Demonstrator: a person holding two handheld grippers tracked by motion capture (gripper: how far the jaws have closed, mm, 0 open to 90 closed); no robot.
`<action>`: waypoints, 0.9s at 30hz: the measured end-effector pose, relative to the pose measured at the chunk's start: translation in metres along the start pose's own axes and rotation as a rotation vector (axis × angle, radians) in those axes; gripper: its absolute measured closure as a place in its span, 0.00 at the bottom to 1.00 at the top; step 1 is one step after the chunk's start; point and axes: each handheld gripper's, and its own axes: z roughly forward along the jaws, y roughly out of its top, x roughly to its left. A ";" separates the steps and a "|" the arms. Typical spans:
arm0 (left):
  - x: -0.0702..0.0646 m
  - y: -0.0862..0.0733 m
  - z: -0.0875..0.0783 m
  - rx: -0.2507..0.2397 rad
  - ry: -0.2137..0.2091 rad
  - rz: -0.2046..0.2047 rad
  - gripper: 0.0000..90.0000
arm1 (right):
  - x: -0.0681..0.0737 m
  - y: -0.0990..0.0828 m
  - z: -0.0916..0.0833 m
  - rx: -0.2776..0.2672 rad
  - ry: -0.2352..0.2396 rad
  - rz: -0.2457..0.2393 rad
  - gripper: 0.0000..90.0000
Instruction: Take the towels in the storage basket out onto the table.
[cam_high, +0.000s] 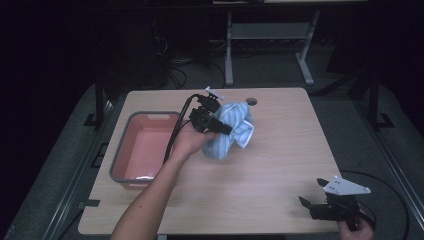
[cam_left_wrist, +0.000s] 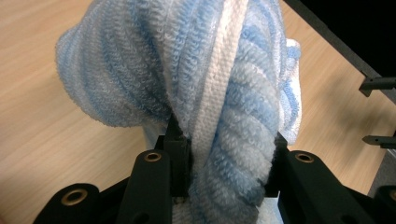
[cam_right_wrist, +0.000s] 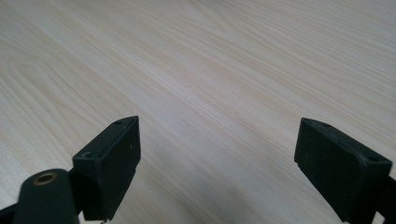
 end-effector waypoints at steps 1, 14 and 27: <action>-0.001 0.000 0.003 0.006 0.002 0.001 0.72 | 0.000 0.000 0.000 0.000 -0.001 -0.001 0.15; -0.003 0.003 0.040 0.027 -0.020 -0.012 0.72 | -0.001 -0.001 0.000 0.005 0.000 0.000 0.15; -0.011 0.009 0.080 0.049 -0.016 -0.034 0.72 | 0.000 -0.001 0.002 0.006 0.008 -0.018 0.15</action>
